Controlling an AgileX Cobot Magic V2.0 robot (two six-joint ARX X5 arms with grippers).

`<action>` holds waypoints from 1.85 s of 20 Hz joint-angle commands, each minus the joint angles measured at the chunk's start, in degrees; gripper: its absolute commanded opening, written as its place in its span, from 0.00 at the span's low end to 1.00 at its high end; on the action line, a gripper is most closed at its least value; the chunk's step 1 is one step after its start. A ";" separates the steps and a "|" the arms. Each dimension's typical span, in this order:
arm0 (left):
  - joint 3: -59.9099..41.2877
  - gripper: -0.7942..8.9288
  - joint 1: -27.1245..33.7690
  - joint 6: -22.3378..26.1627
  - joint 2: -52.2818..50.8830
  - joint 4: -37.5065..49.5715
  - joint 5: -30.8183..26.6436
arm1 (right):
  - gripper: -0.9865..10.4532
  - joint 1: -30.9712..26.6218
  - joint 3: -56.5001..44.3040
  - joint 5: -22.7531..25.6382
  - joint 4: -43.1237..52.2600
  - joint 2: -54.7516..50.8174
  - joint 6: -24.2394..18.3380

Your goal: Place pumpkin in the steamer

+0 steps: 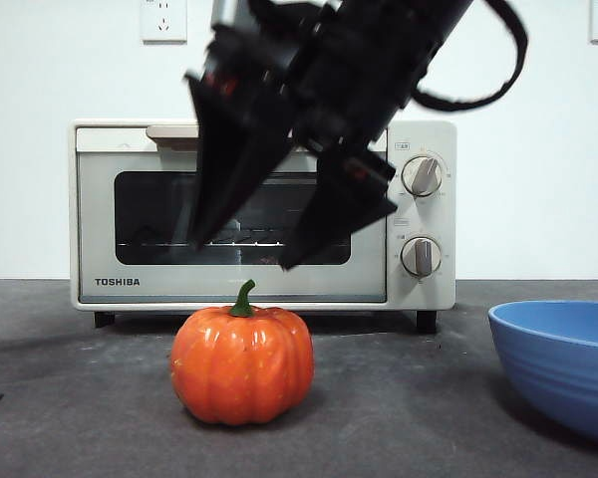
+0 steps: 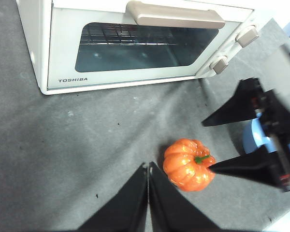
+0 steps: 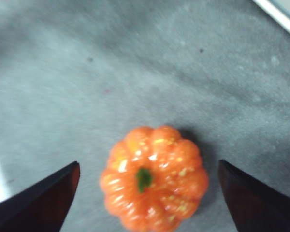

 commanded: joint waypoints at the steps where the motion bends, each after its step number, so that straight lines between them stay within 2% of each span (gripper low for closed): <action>1: 1.16 0.10 -0.11 0.98 0.26 0.66 0.50 | 0.51 1.05 1.25 0.26 1.25 2.60 0.87; 7: 1.16 0.10 -0.11 0.98 0.31 0.66 0.50 | 0.52 1.81 1.25 2.45 2.27 5.31 0.96; 19: 1.16 0.10 -0.11 0.98 0.31 0.63 0.50 | 0.52 2.47 1.25 3.26 2.49 9.09 1.70; 22: 1.16 0.10 -0.11 0.98 0.31 0.63 0.50 | 0.46 2.47 1.25 3.19 1.92 9.09 1.75; 27: 1.14 0.10 -0.11 0.98 0.31 0.63 0.50 | 0.45 2.45 2.10 3.28 1.51 8.72 2.34; 32: 1.16 0.10 -0.11 0.98 0.31 0.63 0.50 | 0.45 2.40 7.13 5.62 -4.11 4.50 2.27; 37: 1.14 0.10 -0.11 0.98 0.31 0.63 0.50 | 0.45 -0.20 8.31 9.29 -12.09 -5.81 2.27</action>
